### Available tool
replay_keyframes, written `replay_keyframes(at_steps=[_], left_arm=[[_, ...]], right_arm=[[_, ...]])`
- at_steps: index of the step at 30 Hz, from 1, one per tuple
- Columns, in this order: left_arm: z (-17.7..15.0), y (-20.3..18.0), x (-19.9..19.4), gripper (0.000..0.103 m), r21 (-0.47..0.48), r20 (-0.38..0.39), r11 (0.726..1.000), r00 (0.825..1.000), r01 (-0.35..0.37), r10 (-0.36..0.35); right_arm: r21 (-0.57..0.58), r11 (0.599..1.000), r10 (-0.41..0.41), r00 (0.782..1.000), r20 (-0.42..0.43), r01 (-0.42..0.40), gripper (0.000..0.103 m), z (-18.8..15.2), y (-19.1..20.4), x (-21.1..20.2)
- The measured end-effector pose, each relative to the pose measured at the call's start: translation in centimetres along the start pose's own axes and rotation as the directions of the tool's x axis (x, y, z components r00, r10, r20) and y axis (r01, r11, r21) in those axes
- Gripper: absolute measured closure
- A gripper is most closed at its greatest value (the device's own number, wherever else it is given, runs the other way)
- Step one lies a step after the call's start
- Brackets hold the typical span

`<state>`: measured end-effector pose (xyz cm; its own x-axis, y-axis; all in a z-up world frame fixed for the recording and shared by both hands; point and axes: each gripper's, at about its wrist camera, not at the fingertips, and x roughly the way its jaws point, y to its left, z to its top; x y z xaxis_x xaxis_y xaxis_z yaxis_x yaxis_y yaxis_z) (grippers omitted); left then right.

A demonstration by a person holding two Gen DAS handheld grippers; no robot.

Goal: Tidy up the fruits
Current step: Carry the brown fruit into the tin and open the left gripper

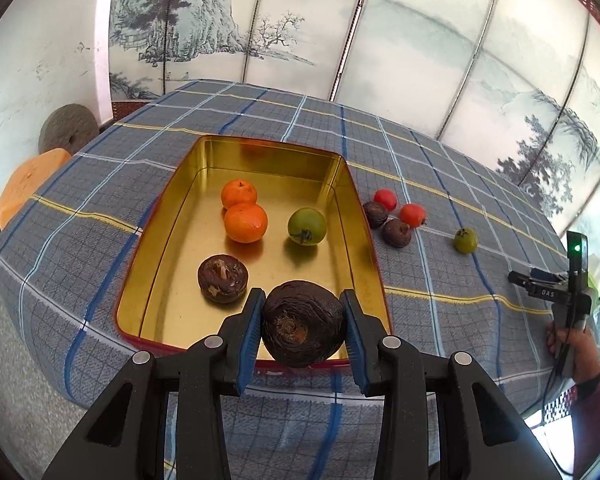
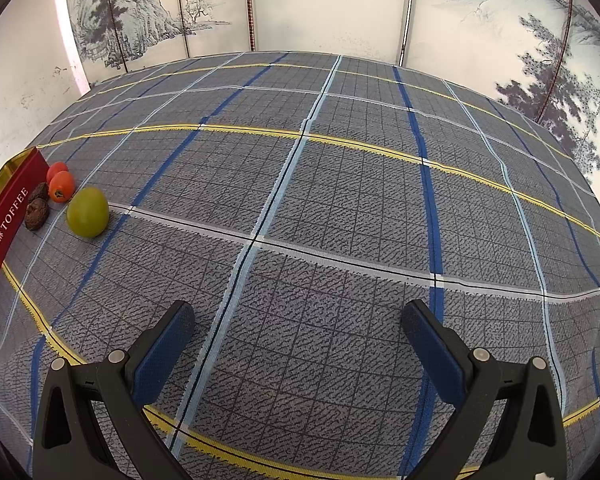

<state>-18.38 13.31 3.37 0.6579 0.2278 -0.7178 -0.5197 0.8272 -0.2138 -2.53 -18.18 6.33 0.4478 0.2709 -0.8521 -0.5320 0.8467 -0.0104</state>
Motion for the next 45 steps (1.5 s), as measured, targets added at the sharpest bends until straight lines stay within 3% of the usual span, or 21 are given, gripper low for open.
replay_keyframes(at_steps=[8,32,45], left_arm=[[0.5,0.2,0.9,0.064,0.011,0.001,1.0,1.0,0.002,-0.002],[2.6,-1.4,5.7,0.064,0.128,-0.008,0.988,0.996,-0.086,0.088],[3.1,-1.6,7.0,0.06,0.138,0.002,0.984,0.993,-0.115,0.116]], right_arm=[[0.0,1.0,0.0,1.0,0.0,0.0,0.0,0.0,0.0,0.0],[0.004,1.0,-0.004,1.0,0.0,0.004,0.0,0.0,0.0,0.0],[0.004,1.0,-0.005,1.0,0.0,0.005,0.0,0.0,0.0,0.0]])
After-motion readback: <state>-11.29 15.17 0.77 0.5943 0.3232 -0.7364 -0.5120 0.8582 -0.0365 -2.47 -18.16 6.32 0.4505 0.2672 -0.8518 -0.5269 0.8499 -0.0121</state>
